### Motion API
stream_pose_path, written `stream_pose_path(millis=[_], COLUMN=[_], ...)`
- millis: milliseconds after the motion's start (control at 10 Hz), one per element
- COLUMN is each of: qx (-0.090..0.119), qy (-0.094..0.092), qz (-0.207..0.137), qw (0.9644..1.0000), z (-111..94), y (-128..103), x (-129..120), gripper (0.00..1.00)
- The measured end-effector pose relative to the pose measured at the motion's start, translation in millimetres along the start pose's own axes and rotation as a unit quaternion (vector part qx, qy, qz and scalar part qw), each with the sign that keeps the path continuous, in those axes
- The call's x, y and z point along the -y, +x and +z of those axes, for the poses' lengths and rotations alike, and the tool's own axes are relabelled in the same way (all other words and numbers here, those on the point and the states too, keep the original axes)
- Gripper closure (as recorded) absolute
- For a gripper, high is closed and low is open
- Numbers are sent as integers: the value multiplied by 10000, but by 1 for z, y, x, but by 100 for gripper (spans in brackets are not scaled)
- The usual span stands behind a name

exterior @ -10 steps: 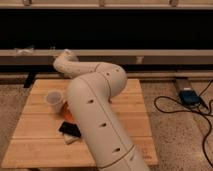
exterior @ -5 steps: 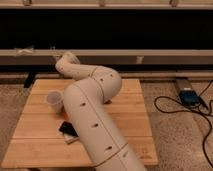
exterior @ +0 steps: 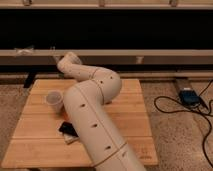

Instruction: Stand the bottle upright

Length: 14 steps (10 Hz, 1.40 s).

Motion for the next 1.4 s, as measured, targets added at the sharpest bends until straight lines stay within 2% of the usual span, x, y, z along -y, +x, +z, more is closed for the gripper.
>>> stream_pose_path(millis=[200, 500, 900, 1400], qx=[34, 94, 100, 100], qy=[-122, -210, -47, 136], qz=[28, 62, -106, -460], qw=[9999, 9997, 9999, 9988], z=[3, 5, 0, -8], y=[8, 17, 13, -15], x=[0, 0, -7, -15], gripper=[22, 22, 22, 22])
